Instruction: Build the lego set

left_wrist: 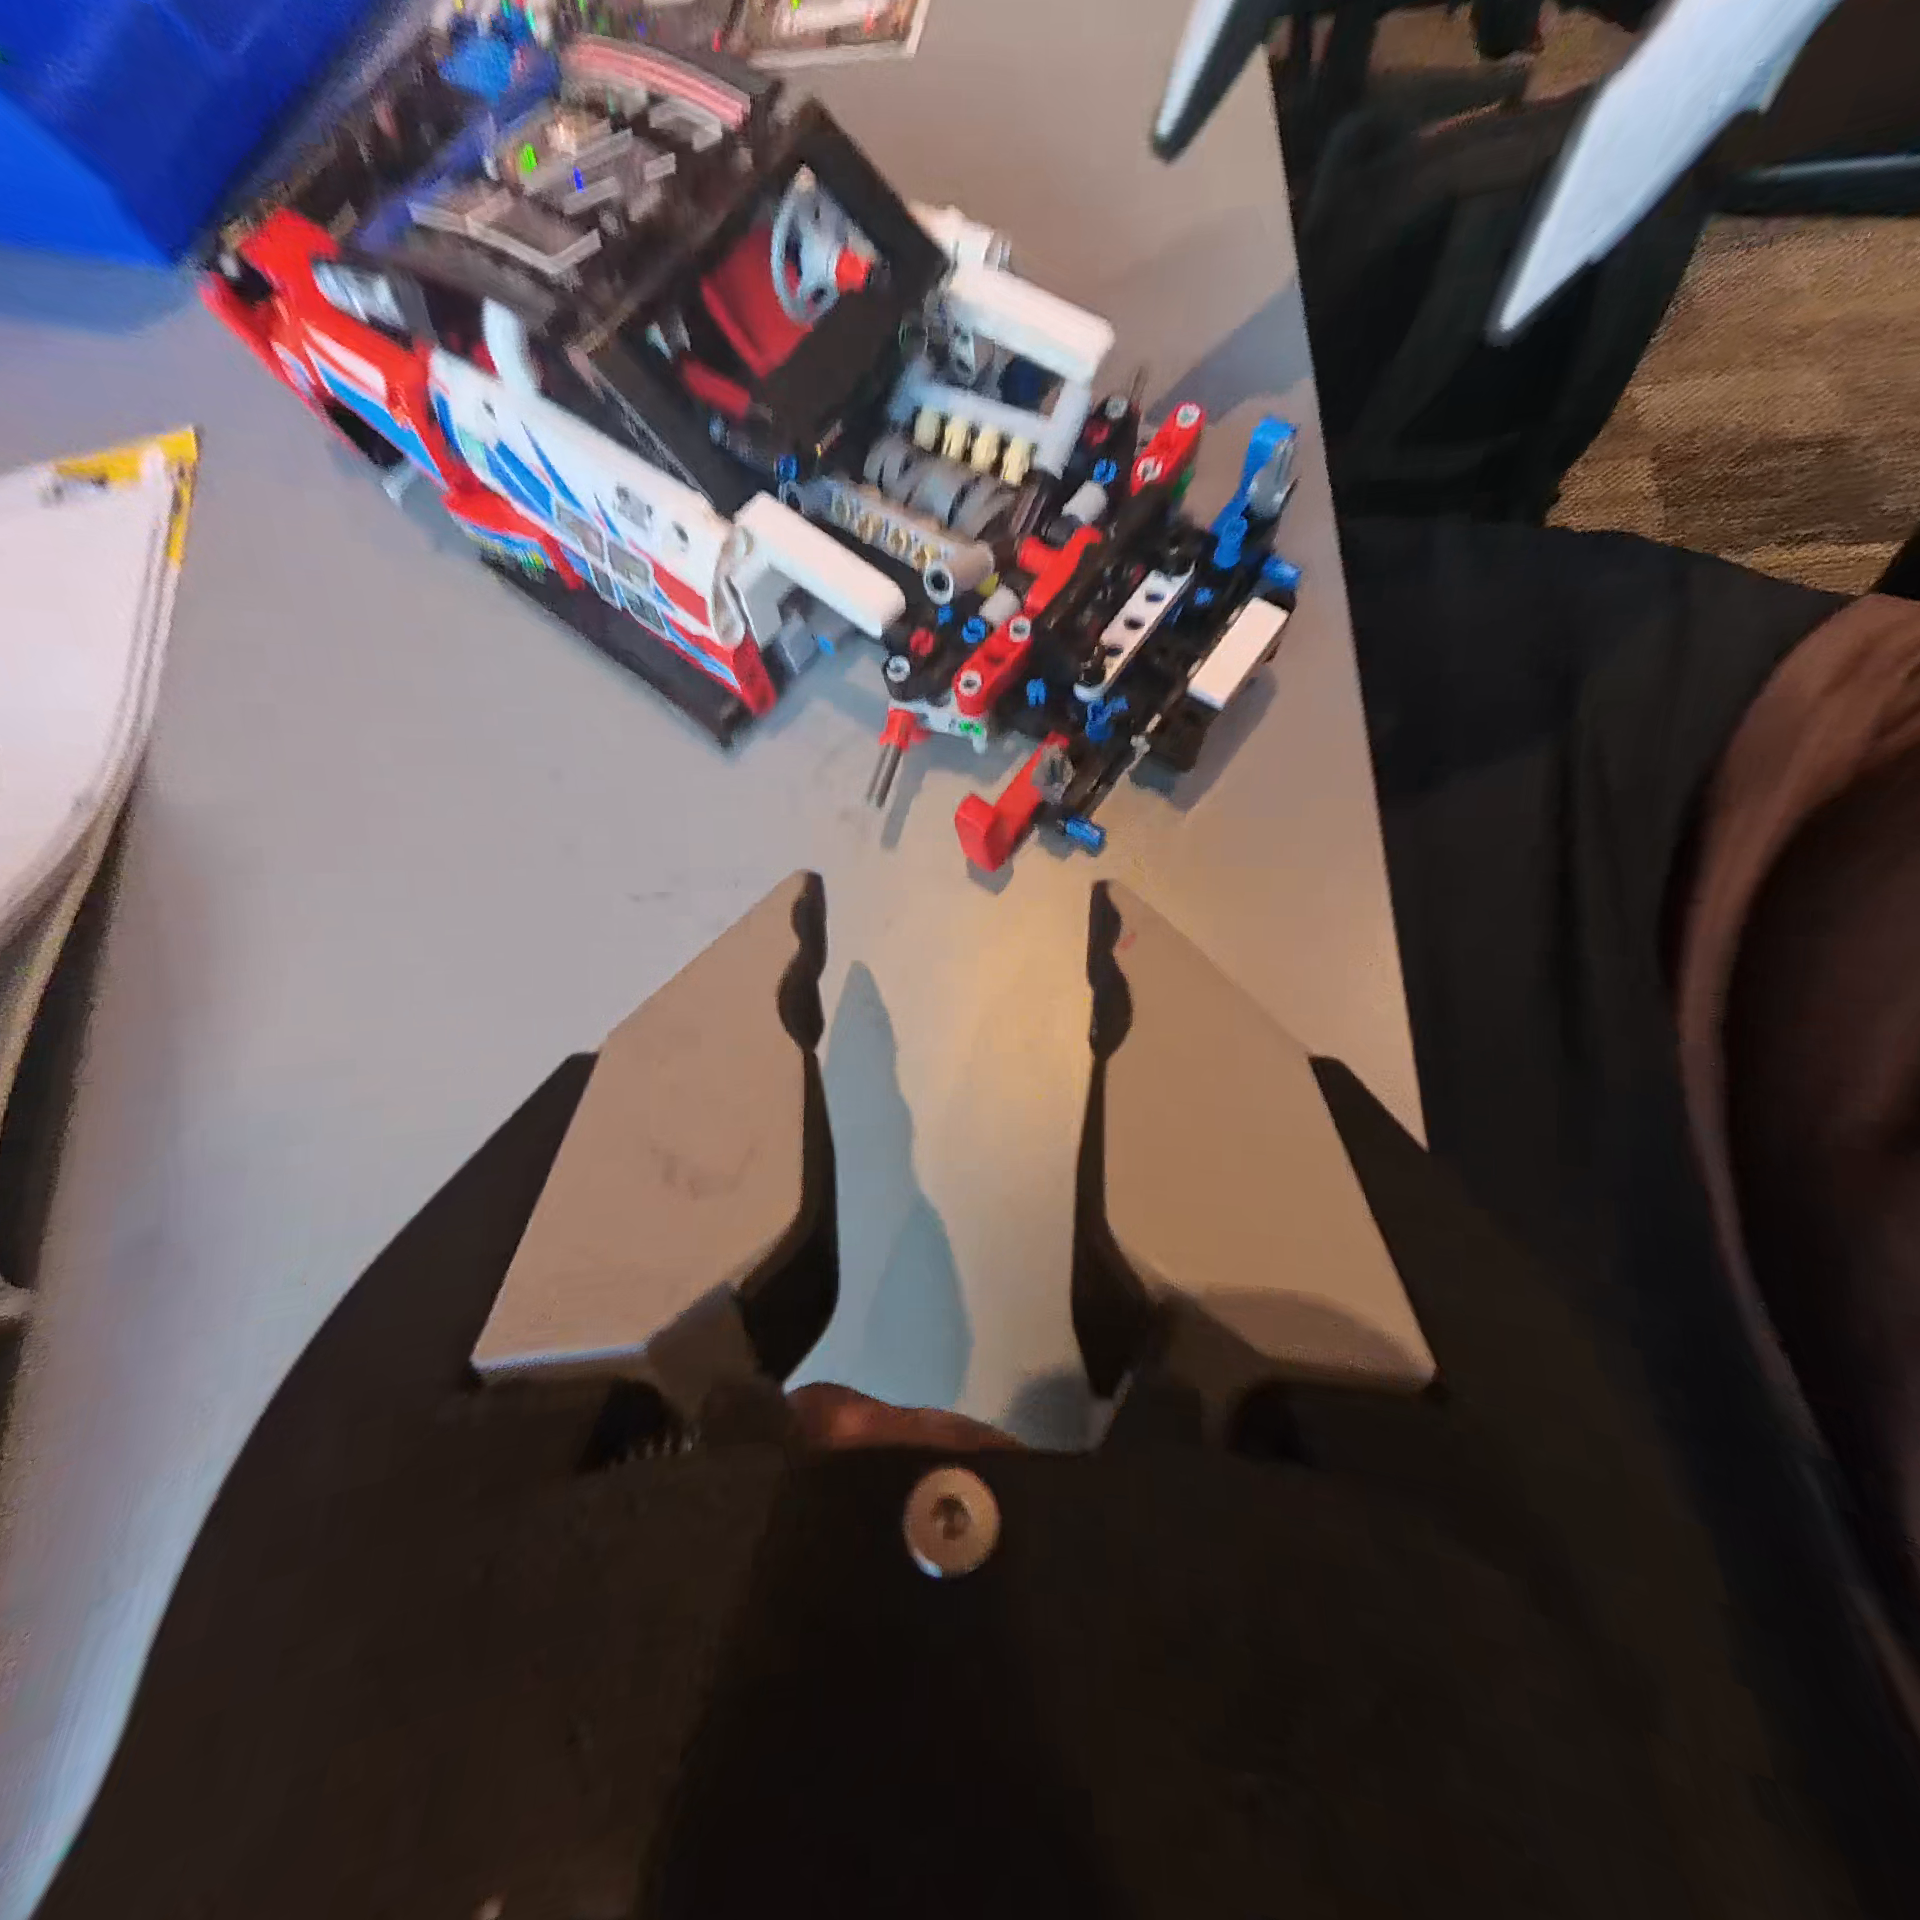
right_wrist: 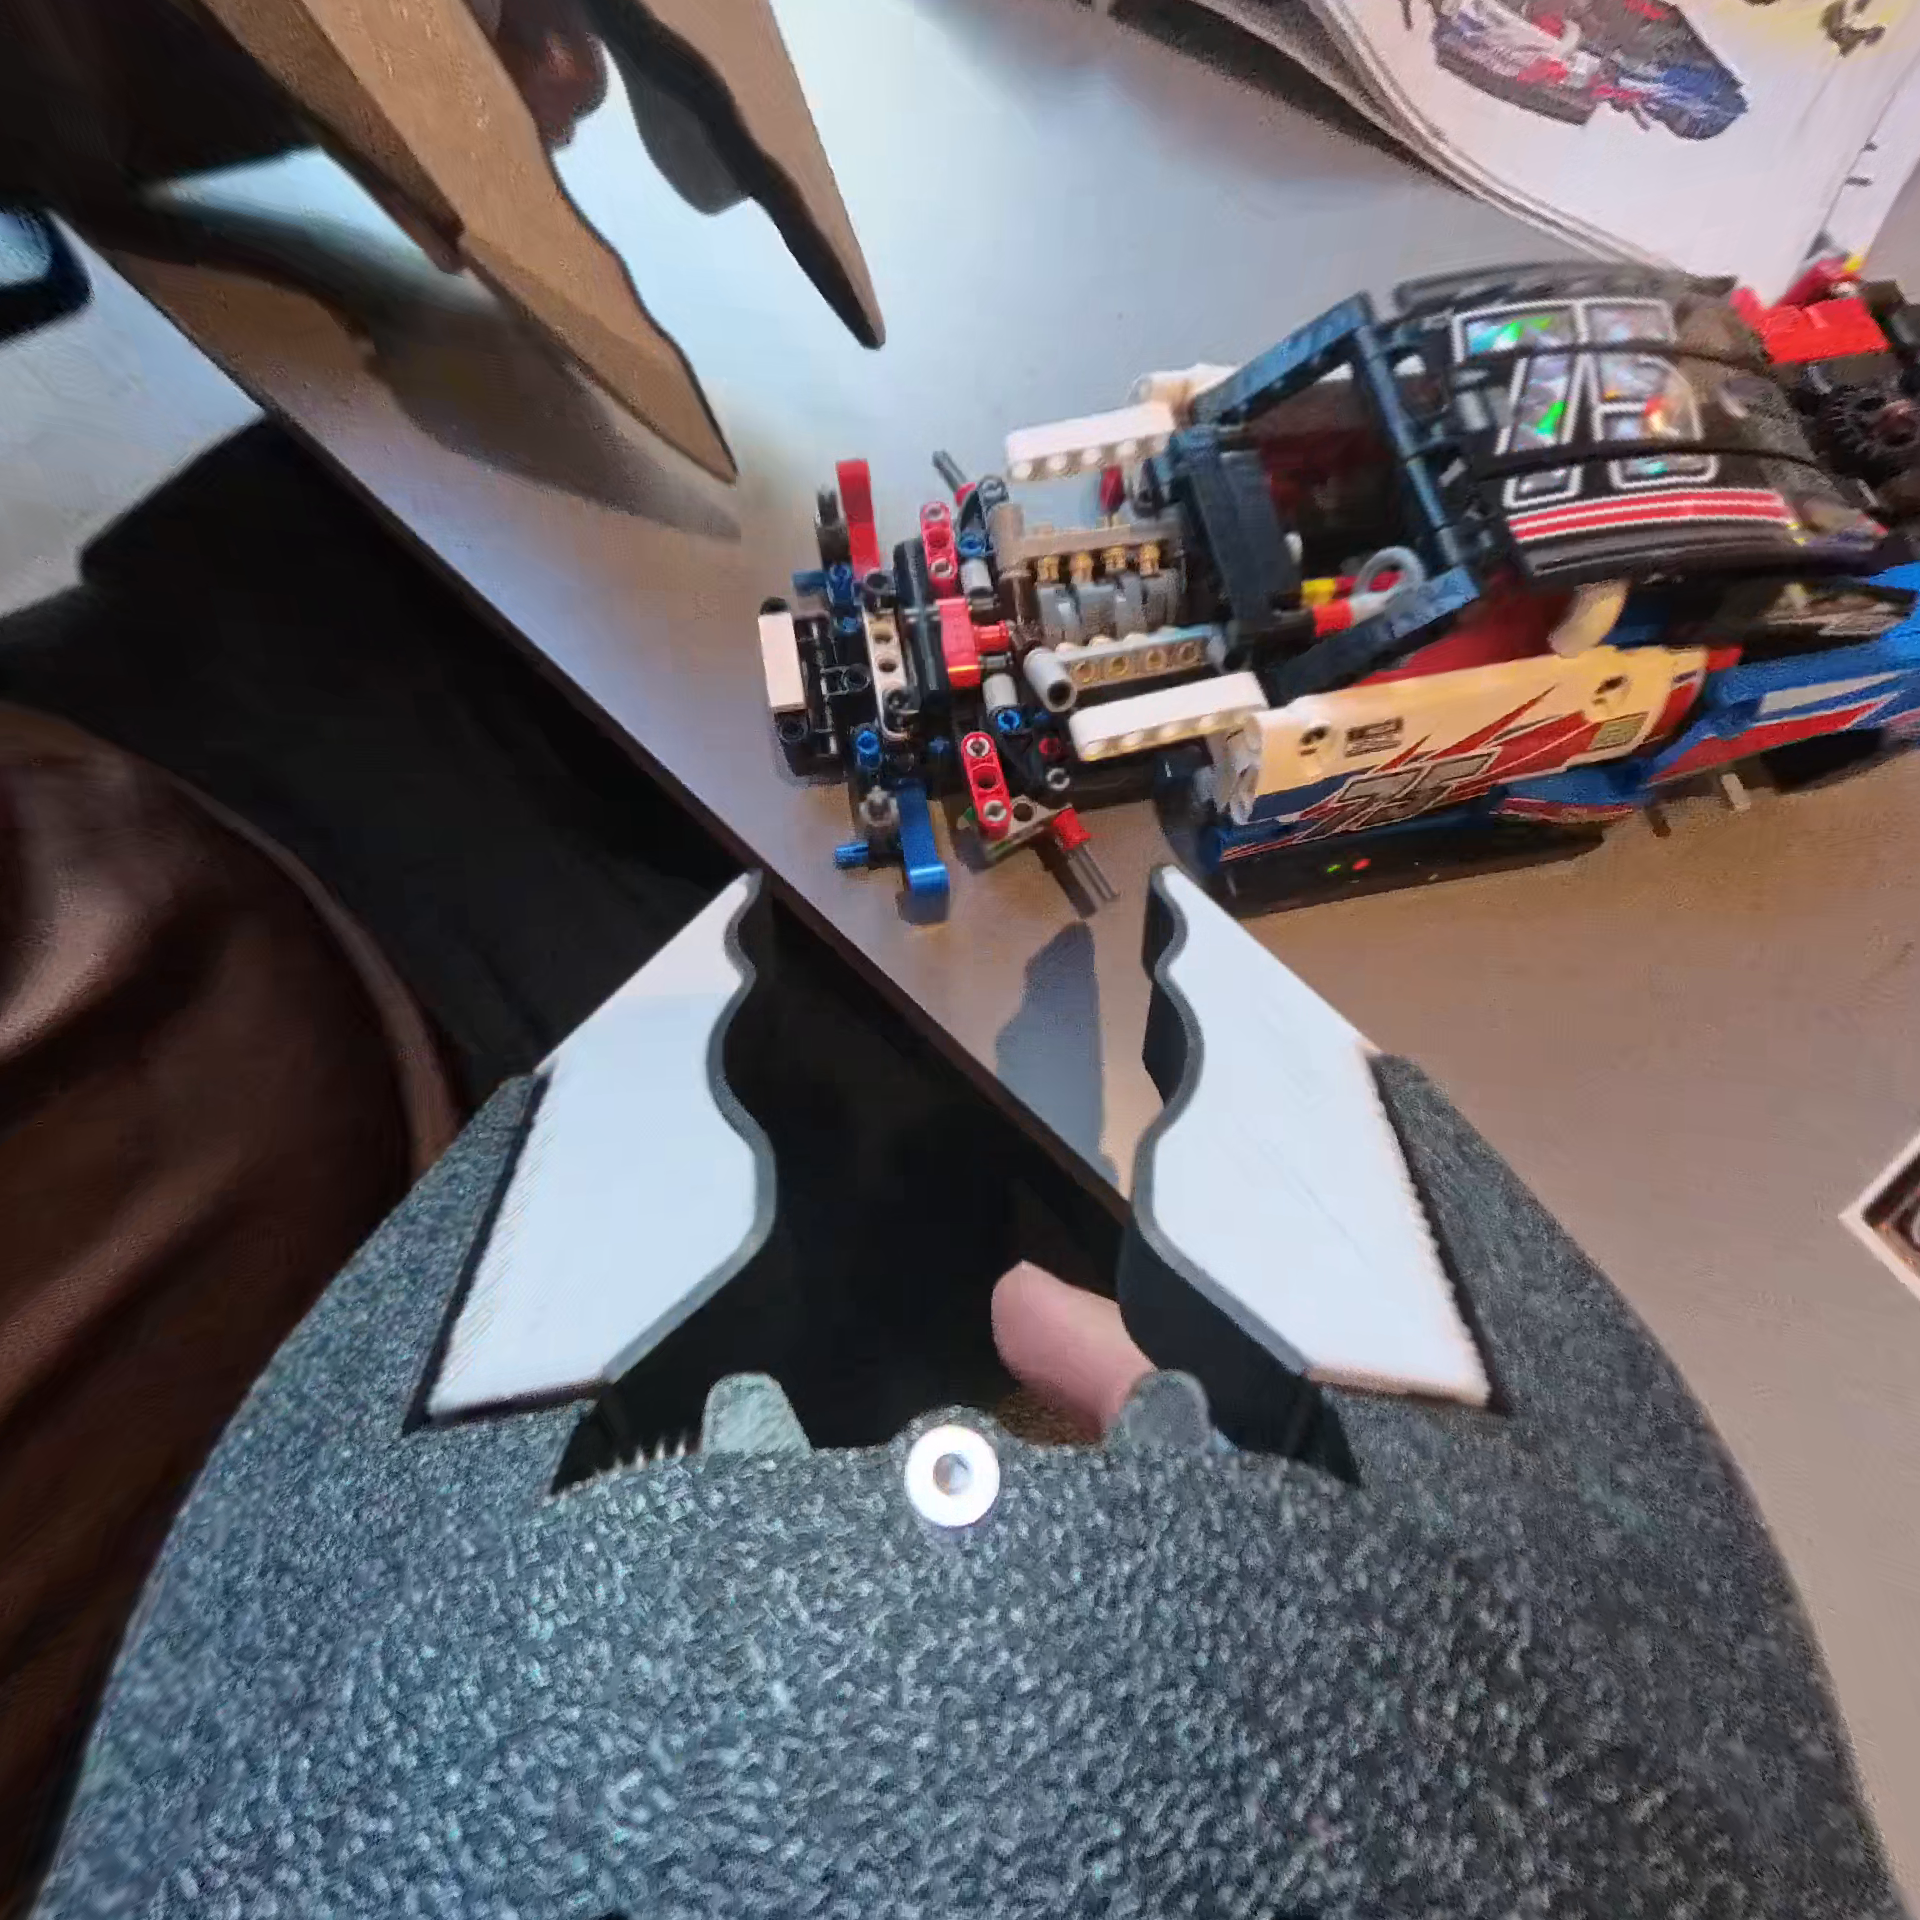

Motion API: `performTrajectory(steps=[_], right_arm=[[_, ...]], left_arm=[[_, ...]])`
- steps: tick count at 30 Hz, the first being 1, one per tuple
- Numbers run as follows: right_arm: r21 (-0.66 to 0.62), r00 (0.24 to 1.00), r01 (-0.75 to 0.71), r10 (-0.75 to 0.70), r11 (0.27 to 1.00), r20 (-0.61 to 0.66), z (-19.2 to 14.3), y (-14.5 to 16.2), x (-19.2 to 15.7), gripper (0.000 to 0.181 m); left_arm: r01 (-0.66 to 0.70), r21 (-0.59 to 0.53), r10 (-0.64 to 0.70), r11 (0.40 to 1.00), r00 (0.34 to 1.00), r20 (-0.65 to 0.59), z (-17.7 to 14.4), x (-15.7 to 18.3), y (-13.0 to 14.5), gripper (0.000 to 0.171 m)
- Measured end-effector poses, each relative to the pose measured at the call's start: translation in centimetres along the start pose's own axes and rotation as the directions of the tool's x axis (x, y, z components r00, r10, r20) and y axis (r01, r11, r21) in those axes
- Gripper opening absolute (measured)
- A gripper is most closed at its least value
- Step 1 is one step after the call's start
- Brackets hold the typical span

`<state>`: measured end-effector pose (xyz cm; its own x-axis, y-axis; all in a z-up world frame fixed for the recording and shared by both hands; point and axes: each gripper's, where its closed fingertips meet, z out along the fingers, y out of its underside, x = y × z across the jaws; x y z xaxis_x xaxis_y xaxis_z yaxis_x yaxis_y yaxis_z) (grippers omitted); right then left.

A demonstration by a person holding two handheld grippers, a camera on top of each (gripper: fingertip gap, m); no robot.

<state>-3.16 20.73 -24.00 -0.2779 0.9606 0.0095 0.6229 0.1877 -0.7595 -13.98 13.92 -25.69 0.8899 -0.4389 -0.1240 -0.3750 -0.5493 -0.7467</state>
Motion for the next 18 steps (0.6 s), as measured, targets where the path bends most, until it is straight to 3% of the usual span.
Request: performTrajectory(steps=[4, 7, 10, 14, 18], right_arm=[[-0.034, 0.996, 0.091, -0.091, 0.995, -0.008, 2.5, 1.6, -0.6, 0.053], [-0.040, 0.993, 0.117, -0.116, 0.992, 0.023, 4.0, 2.1, -0.7, 0.033], [-0.041, 0.989, 0.127, -0.123, 0.991, 0.081, 3.9, 2.2, -0.9, 0.015], [-0.004, 0.984, 0.091, -0.089, 0.996, 0.155, 2.5, 1.4, -1.1, 0.014], [0.155, 0.971, -0.004, -0.033, 0.988, 0.237, -1.2, -2.8, -1.1, 0.015]], left_arm=[[0.083, -0.065, -0.085, 0.994, 0.996, -0.022, 1.6, 0.0, 1.4, 0.029], [0.159, -0.067, -0.167, 0.985, 0.977, -0.133, 2.7, 0.8, 0.9, 0.029], [0.219, -0.075, -0.231, 0.973, 0.943, -0.238, 3.2, 1.1, 0.3, 0.016], [0.276, -0.061, -0.281, 0.959, 0.905, -0.320, 2.6, 1.3, -0.7, 0.008], [0.392, 0.090, -0.328, 0.916, 0.858, -0.395, -1.0, 0.5, -5.5, 0.007]])
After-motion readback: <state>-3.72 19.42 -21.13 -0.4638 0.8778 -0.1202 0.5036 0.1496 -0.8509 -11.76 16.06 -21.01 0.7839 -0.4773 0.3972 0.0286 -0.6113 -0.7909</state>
